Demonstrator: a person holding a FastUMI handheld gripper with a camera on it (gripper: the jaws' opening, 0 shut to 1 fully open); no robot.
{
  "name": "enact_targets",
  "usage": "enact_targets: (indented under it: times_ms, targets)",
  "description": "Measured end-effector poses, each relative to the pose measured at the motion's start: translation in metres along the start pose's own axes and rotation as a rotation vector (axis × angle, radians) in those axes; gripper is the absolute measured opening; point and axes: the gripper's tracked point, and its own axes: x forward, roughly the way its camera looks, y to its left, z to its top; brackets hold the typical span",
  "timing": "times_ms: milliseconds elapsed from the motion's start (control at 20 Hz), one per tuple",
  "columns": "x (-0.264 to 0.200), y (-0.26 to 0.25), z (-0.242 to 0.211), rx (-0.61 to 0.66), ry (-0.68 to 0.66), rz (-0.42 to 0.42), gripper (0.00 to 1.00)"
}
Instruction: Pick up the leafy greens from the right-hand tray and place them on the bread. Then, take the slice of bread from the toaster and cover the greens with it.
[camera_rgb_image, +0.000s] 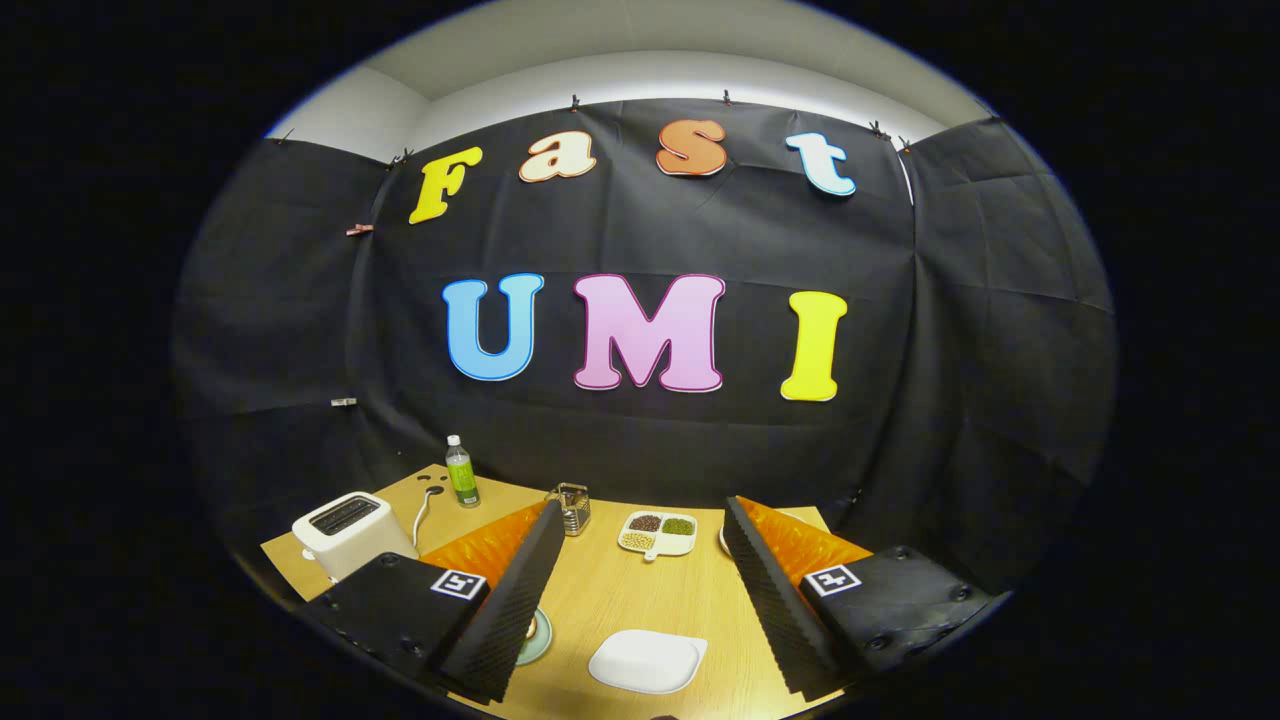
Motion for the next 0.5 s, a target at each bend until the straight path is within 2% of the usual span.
enact_targets:
  times_ms: [500]
  targets:
    - [0.01,0.009,-0.003,0.002,0.029,-0.08,0.99]
